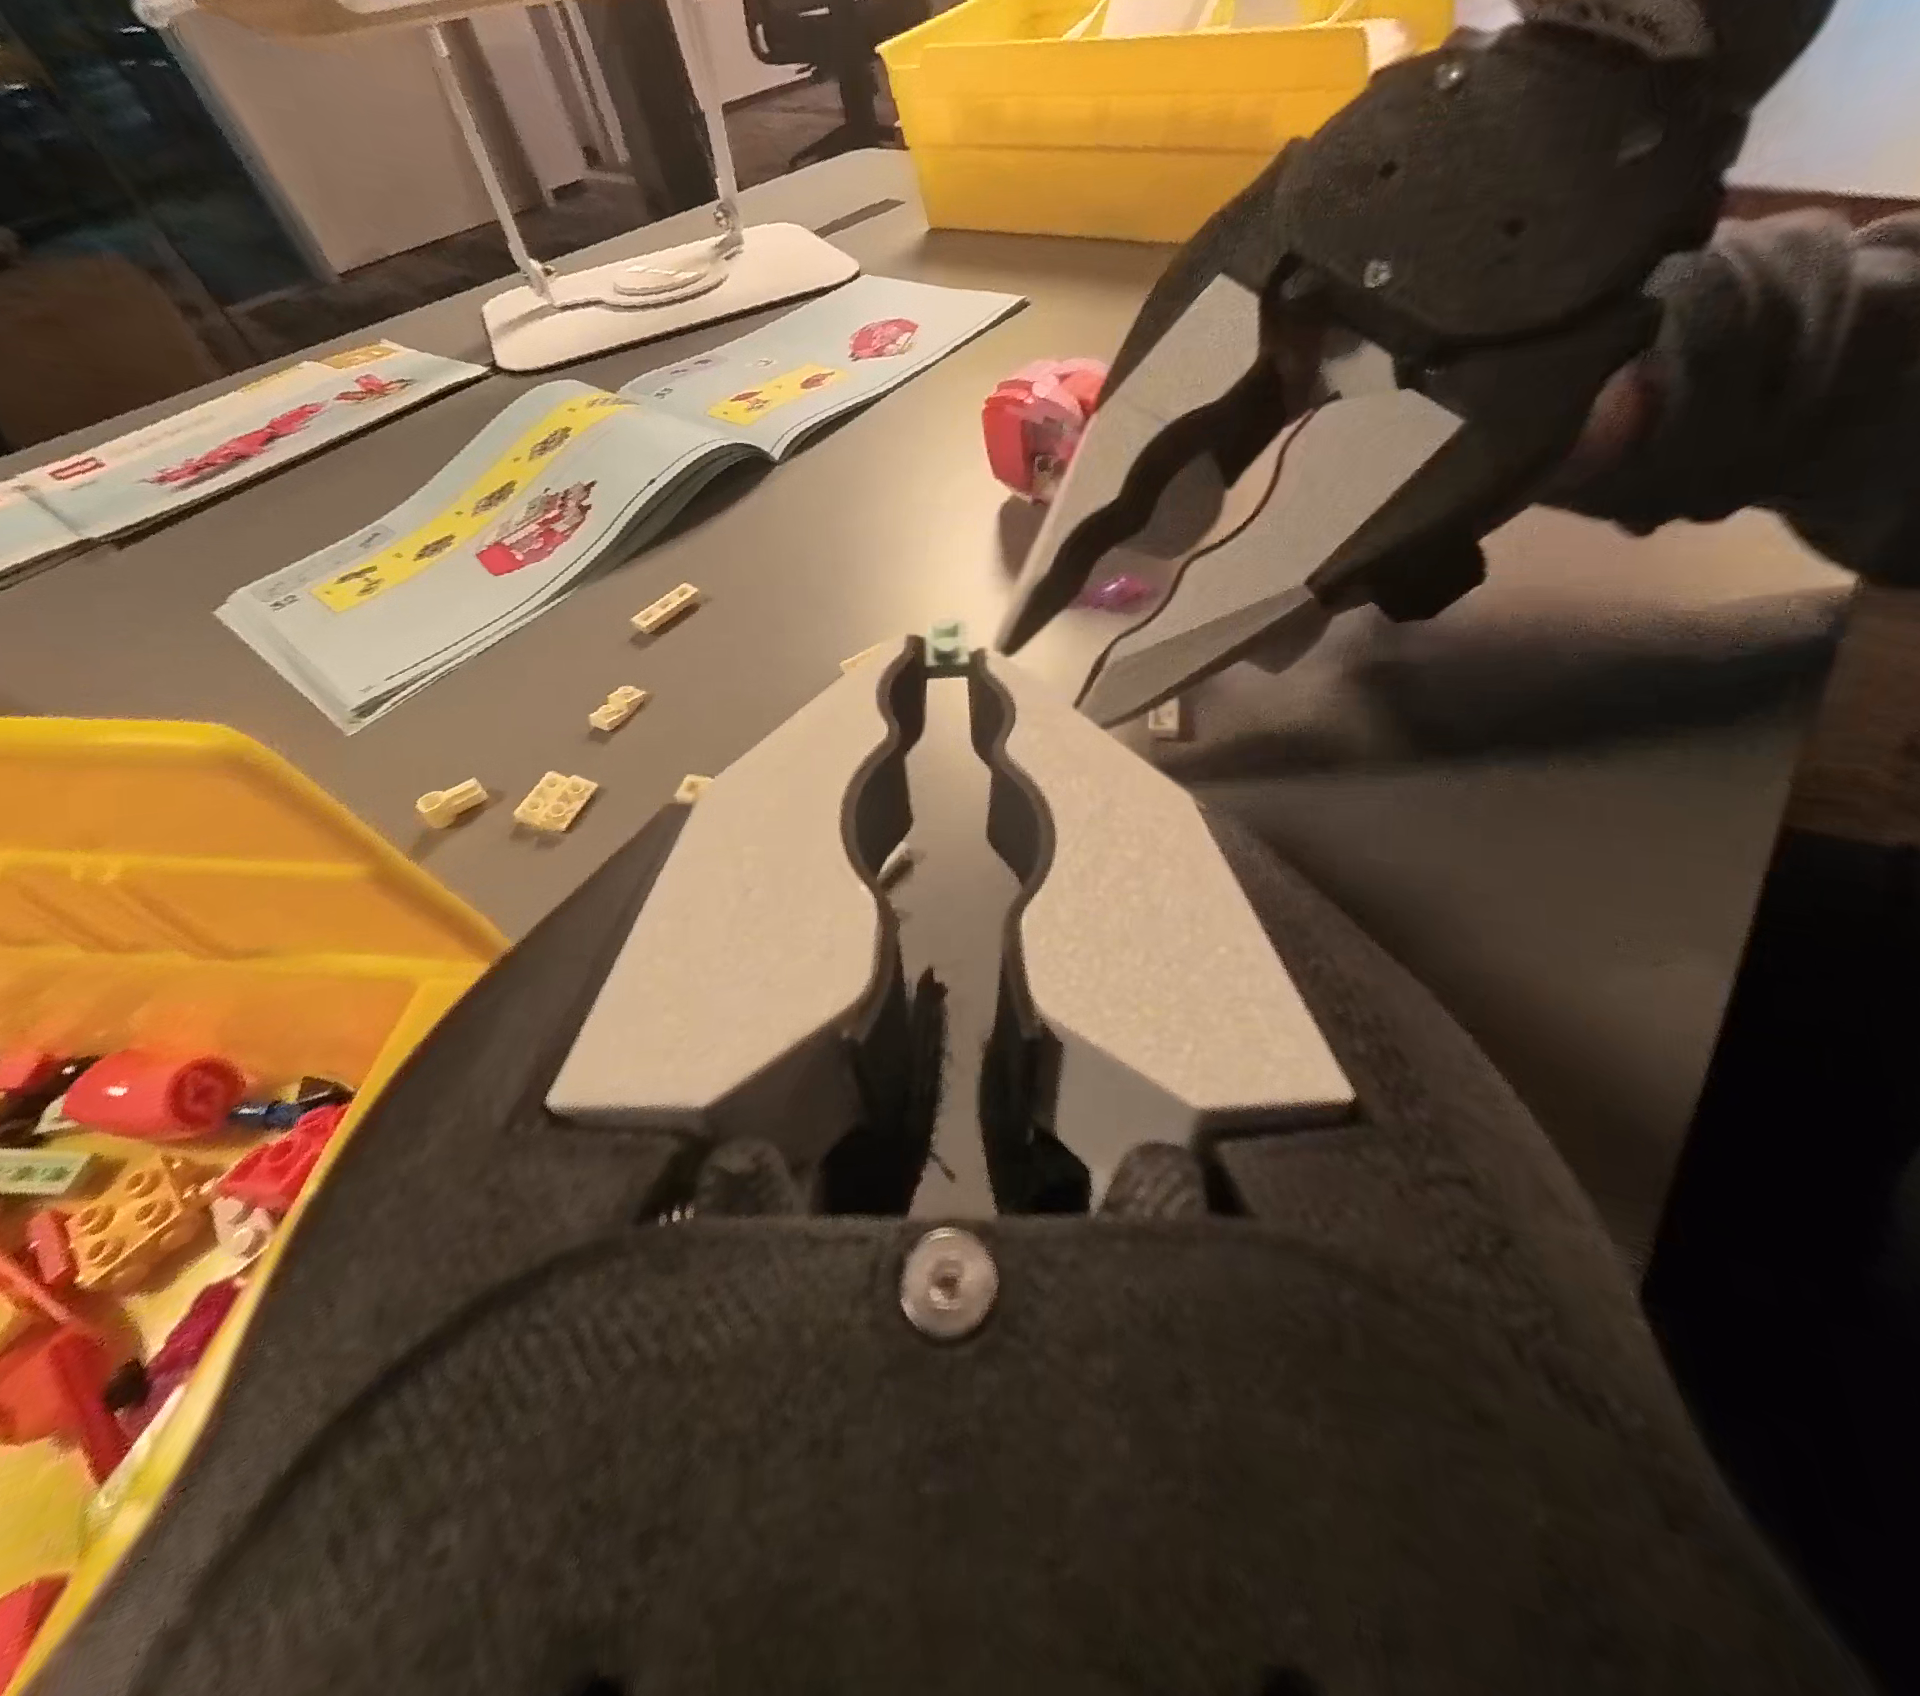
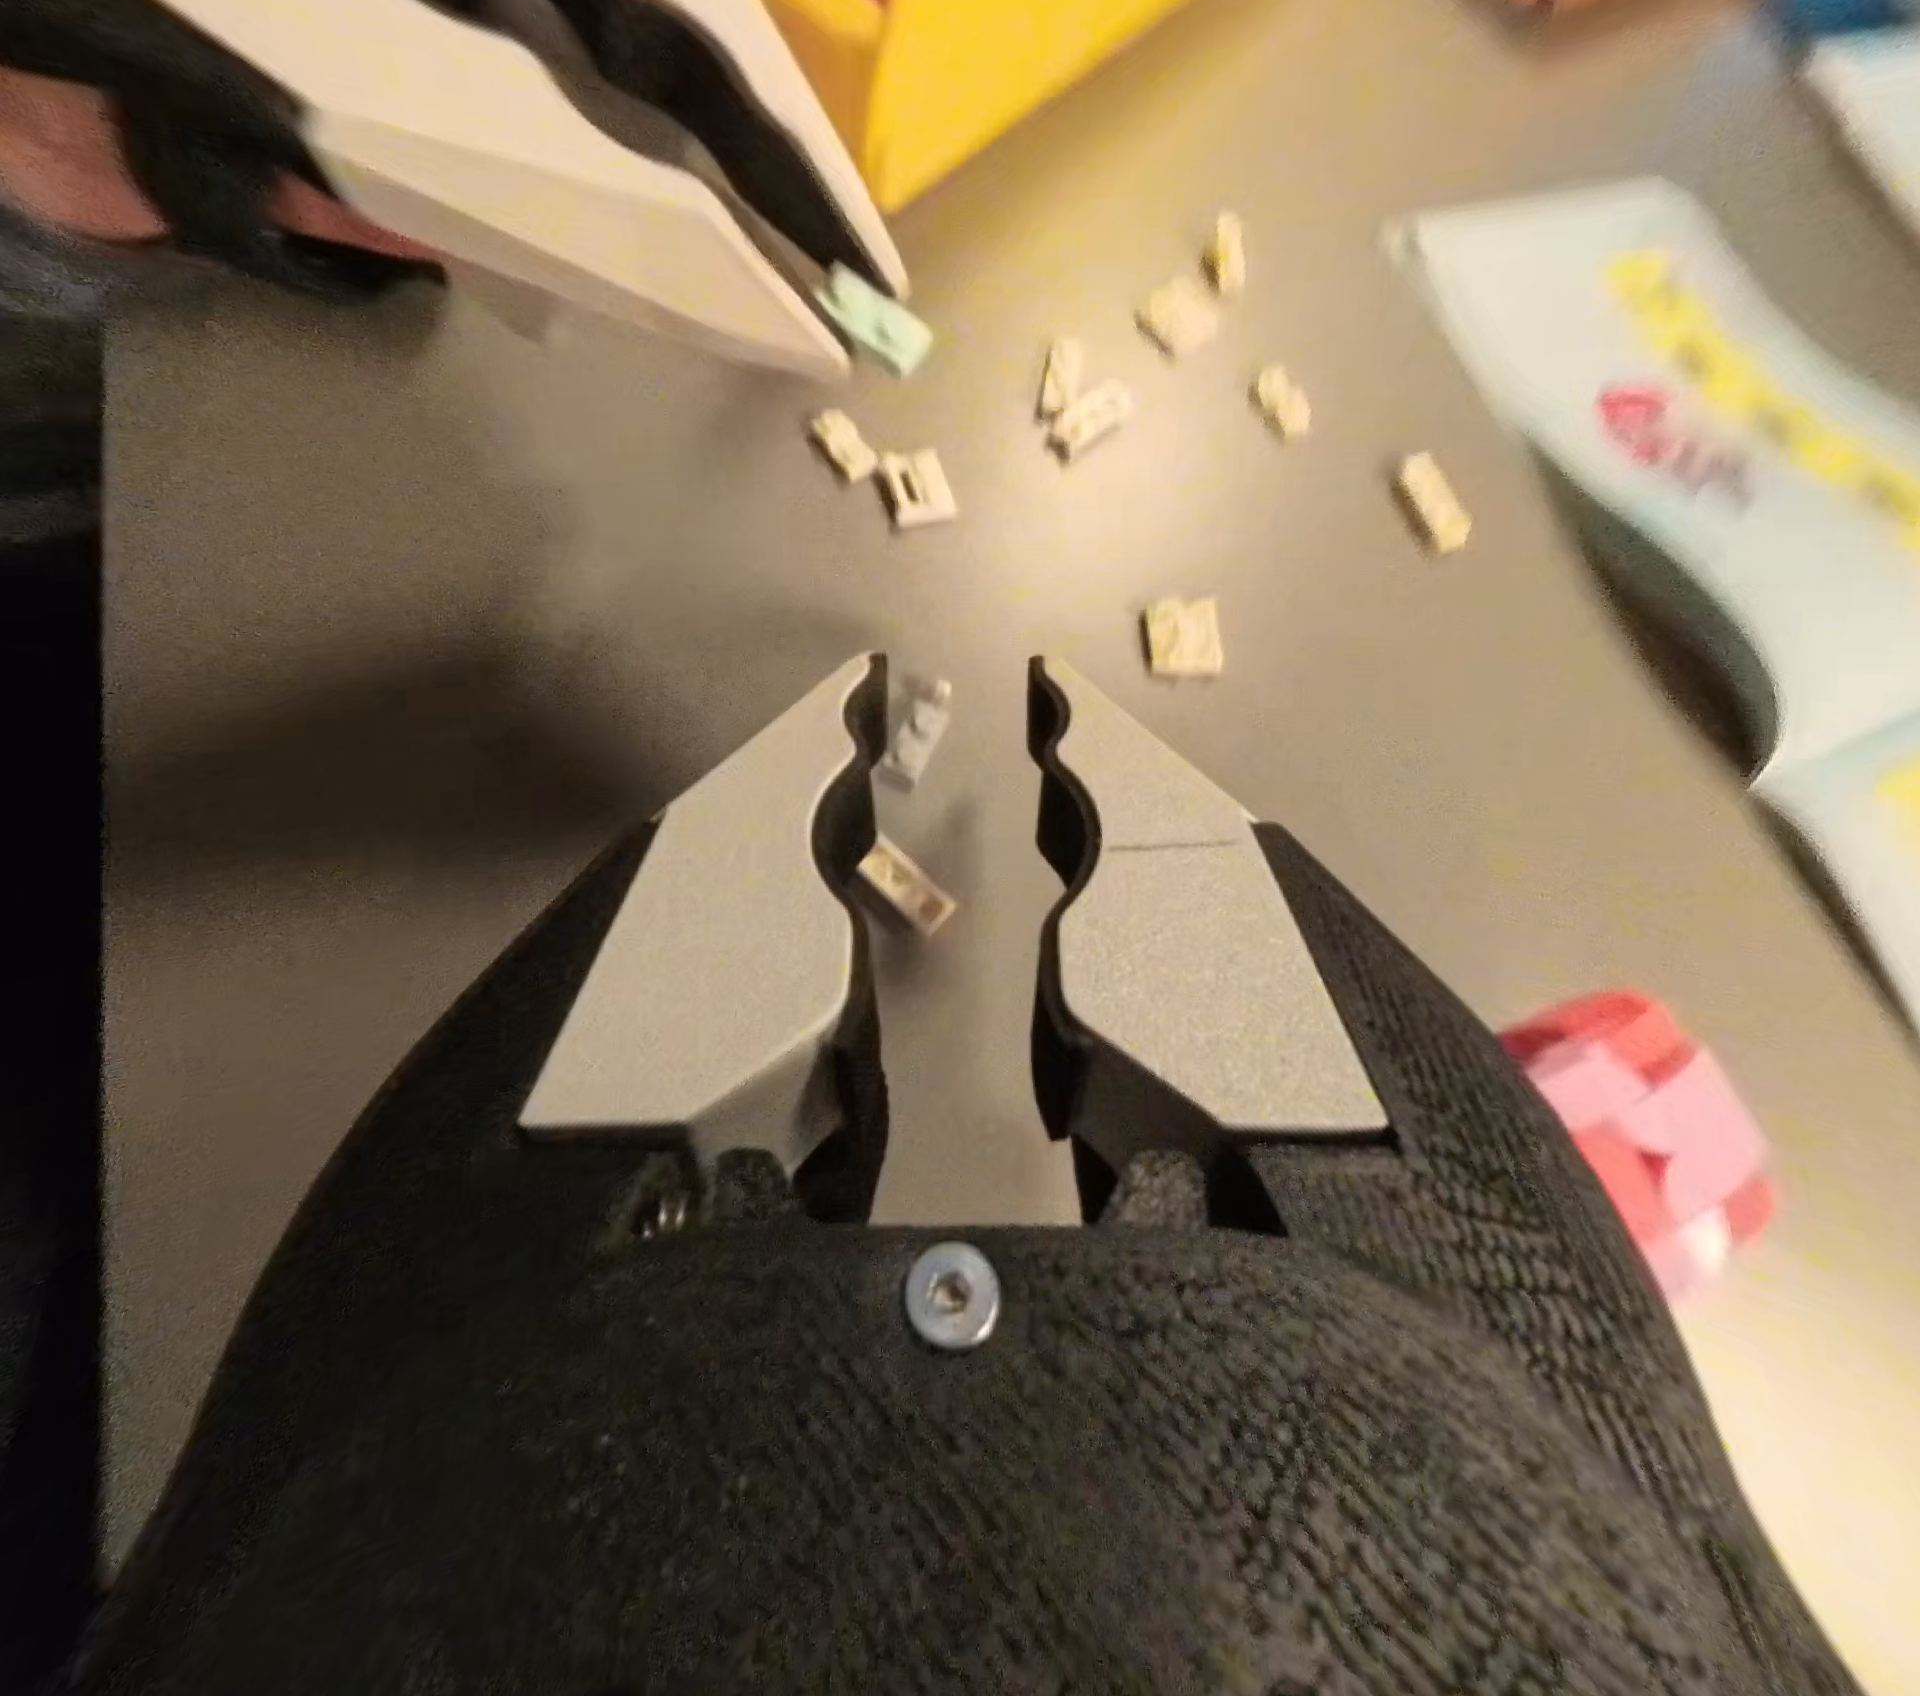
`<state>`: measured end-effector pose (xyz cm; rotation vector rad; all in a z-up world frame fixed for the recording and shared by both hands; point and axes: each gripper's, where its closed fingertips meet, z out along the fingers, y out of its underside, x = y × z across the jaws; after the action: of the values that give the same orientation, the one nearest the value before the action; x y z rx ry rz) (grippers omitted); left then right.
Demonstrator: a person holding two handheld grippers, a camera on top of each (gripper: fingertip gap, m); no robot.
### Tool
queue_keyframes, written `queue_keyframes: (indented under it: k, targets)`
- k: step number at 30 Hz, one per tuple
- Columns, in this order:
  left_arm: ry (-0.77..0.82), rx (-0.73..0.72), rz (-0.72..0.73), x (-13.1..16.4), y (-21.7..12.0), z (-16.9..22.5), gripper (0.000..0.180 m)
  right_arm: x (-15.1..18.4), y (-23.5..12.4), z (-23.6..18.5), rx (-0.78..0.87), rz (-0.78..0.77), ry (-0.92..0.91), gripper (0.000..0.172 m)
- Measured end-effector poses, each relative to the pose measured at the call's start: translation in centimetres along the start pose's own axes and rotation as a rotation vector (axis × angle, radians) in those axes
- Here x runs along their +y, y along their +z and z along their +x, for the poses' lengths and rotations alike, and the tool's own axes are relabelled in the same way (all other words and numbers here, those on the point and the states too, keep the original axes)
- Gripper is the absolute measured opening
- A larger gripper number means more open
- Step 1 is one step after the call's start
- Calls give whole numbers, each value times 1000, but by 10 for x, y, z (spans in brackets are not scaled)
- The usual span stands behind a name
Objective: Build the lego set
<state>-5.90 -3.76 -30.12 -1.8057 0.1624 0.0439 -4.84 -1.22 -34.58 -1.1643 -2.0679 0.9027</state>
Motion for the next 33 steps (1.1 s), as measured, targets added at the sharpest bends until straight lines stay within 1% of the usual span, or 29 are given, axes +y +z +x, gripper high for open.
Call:
queue_keyframes:
  k: [2, 4, 6, 10, 22, 24, 27, 28, 29, 31, 33]
  targets:
    - [23, -6, -6, 1, 0, 1, 7, 15, 2, -2, -10, -94, 68, 24]
    - [34, -8, -9, 1, 1, 2, 7, 22, 4, -6, -29, -150, 112, 23]
    - [33, -9, -3, 0, 0, 2, 7, 20, 3, -8, -43, -144, 154, 21]
    - [30, -7, 8, -1, -1, 2, 7, 18, 3, -8, -37, -142, 178, 19]
    - [67, -37, 9, -1, -2, 1, 7, 22, 4, -16, -55, -214, 181, 18]
    - [73, -47, 5, 0, -3, -1, 7, 21, 4, -20, -80, -214, 199, 18]
    - [82, -64, -1, 1, -6, -4, 7, 14, 6, -38, -193, -184, 231, 20]
    - [81, -67, -2, 2, -6, -4, 7, 11, 6, -42, -221, -173, 229, 21]
    - [78, -68, -3, 2, -7, -5, 7, 10, 6, -38, -207, -168, 198, 22]
    - [74, -69, -5, 3, -9, -7, 7, 9, 4, -21, -125, -166, 65, 23]
    - [74, -64, -7, 4, -10, -7, 7, 4, 2, -18, -136, -151, -58, 26]
